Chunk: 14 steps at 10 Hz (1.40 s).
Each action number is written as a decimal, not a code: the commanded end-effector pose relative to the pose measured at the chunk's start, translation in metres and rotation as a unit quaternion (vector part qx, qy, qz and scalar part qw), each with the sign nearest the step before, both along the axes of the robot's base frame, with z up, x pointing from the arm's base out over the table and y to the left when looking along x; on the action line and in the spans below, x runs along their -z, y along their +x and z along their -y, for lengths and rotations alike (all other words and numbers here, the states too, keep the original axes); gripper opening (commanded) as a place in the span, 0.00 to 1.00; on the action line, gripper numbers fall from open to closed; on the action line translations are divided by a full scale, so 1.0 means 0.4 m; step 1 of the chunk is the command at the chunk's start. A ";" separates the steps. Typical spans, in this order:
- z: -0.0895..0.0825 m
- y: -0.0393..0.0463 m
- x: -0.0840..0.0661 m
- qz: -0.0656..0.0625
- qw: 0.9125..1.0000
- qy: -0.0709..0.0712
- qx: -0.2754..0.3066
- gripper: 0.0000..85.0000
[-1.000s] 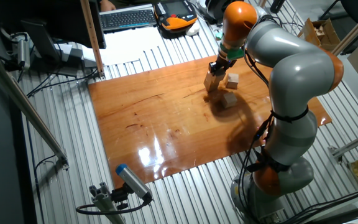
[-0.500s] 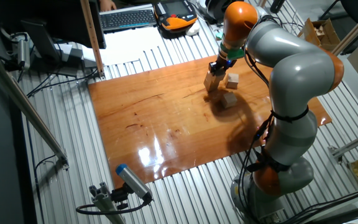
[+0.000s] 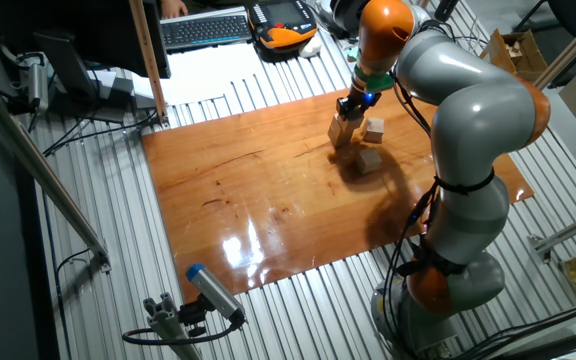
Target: Stack the blocks in a vertical line of five
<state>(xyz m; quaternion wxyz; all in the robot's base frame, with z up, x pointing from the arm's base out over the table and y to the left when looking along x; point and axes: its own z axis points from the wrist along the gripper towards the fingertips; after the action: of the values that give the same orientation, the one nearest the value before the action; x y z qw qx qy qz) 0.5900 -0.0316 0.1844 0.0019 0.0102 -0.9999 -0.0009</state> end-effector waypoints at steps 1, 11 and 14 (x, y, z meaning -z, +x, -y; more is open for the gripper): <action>-0.002 0.005 0.000 0.001 1.000 -0.002 0.001 0.00; 0.004 0.035 -0.001 0.005 1.000 -0.011 0.016 0.00; 0.001 0.039 0.001 0.002 1.000 -0.013 0.028 0.00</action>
<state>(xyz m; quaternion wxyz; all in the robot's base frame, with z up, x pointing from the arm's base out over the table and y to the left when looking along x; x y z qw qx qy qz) 0.6055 -0.0321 0.1839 0.0002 -0.0173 -0.9998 0.0122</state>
